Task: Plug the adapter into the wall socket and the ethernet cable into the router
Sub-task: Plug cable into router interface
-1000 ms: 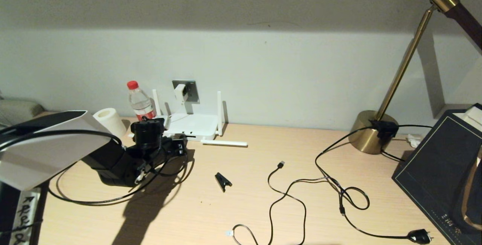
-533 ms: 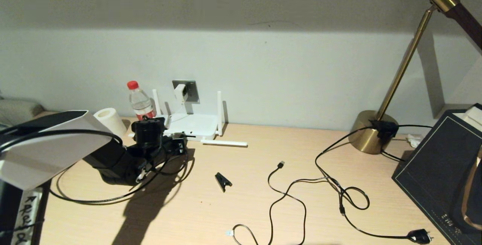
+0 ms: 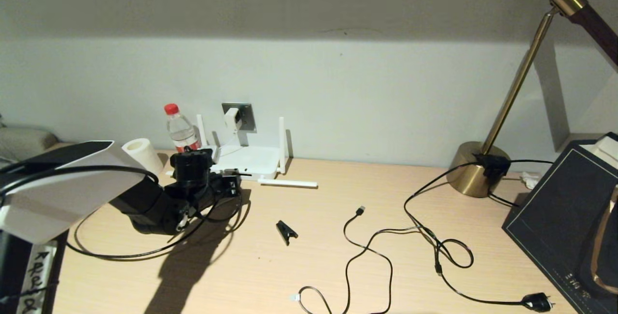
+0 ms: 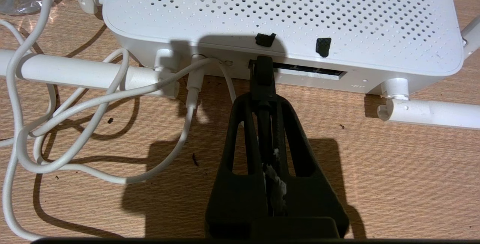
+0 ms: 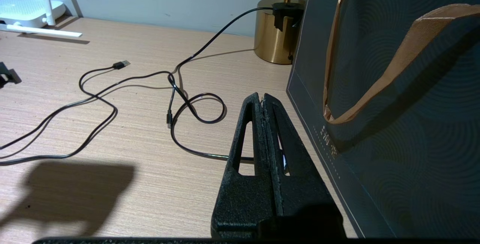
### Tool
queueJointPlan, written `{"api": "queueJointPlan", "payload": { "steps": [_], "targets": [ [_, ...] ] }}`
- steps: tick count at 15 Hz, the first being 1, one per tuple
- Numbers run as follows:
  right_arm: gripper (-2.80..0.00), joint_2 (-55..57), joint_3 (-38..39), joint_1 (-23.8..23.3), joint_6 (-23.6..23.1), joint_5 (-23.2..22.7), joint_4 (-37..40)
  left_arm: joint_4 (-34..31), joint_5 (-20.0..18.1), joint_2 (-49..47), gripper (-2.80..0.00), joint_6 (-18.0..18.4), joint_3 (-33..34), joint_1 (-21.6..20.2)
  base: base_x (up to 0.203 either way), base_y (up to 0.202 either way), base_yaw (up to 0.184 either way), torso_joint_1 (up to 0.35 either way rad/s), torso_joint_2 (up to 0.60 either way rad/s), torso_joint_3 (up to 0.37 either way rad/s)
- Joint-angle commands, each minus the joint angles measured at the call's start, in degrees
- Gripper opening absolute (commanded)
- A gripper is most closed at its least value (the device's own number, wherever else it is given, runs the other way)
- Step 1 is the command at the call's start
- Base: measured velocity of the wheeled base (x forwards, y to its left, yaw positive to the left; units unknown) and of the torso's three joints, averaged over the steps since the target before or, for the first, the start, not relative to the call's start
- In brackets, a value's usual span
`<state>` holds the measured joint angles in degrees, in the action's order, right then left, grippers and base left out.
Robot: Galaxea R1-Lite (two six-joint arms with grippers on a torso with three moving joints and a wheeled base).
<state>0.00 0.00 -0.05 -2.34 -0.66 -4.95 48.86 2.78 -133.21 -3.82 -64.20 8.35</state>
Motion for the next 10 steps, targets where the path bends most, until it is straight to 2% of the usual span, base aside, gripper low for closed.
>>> {"api": "queueJointPlan", "payload": {
  "steps": [1, 10],
  "targets": [
    [-2.80, 0.1, 1.9, 0.0, 0.0, 0.0, -0.1, 0.4, 0.0, -0.6, -2.80, 0.0, -0.3, 0.0, 0.000, 0.000, 0.000, 0.000, 0.00, 0.000],
    [-2.80, 0.1, 1.9, 0.0, 0.0, 0.0, -0.1, 0.0, 0.0, -2.0, -2.80, 0.0, -1.3, 0.0, 0.000, 0.000, 0.000, 0.000, 0.00, 0.000]
  ]
}}
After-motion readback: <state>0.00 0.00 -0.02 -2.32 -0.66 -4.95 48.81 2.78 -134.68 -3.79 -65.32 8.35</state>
